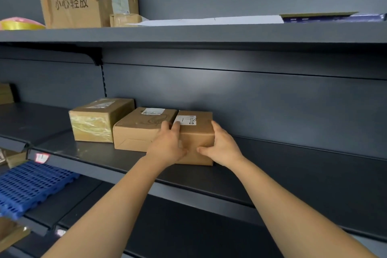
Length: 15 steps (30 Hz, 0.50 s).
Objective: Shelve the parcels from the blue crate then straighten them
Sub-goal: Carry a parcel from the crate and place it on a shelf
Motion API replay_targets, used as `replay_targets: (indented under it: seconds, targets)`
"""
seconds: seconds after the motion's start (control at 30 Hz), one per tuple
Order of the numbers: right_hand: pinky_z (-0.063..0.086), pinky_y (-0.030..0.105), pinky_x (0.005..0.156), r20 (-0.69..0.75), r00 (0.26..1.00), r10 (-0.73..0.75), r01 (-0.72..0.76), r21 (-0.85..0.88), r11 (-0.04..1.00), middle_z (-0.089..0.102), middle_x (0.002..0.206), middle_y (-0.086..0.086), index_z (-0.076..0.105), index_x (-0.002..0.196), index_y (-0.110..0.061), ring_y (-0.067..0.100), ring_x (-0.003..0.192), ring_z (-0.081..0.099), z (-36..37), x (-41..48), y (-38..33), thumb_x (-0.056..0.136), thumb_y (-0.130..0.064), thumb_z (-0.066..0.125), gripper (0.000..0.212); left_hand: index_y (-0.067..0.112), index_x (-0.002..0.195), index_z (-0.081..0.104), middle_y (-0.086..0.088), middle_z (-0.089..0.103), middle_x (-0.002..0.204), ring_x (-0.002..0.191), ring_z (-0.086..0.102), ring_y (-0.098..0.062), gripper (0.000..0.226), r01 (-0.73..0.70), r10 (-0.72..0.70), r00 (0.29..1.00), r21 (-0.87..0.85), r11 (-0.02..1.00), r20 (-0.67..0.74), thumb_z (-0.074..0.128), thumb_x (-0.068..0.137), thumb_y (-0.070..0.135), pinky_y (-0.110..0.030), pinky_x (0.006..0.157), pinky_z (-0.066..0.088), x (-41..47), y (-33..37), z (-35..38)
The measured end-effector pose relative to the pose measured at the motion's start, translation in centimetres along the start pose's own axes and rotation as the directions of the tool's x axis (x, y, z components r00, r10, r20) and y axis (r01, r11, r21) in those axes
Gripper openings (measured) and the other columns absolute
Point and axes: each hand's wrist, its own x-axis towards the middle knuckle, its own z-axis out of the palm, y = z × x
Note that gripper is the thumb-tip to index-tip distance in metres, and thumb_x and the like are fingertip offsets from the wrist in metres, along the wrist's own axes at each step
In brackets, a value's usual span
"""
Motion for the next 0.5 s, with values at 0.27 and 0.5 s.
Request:
replay_targets:
  seconds: [0.27, 0.5]
  targets:
    - [0.038, 0.043, 0.107, -0.102, 0.995, 0.005, -0.038, -0.325, 0.945, 0.038, 0.148, 0.01, 0.01, 0.154, -0.016, 0.028, 0.135, 0.036, -0.1, -3.1, -0.9, 0.086, -0.034, 0.07, 0.093, 0.012, 0.147, 0.025, -0.012, 0.03, 0.145, 0.135, 0.024, -0.03, 0.074, -0.2, 0.244, 0.965, 0.333, 0.922, -0.099, 0.063, 0.086, 0.029, -0.039, 0.109, 0.034, -0.5, -0.8, -0.5]
    - [0.028, 0.043, 0.109, -0.241, 0.962, 0.13, -0.257, -0.631, 0.732, 0.034, 0.152, 0.006, 0.02, 0.152, -0.017, 0.026, 0.14, 0.026, -2.2, -11.9, -0.4, 0.089, -0.039, 0.061, 0.078, 0.01, 0.147, 0.026, -0.009, 0.026, 0.151, 0.142, 0.018, -0.026, 0.073, -0.514, 0.54, 0.841, 0.272, 0.814, -0.025, 0.063, 0.086, 0.027, -0.038, 0.112, 0.023, -4.7, 1.2, -0.7]
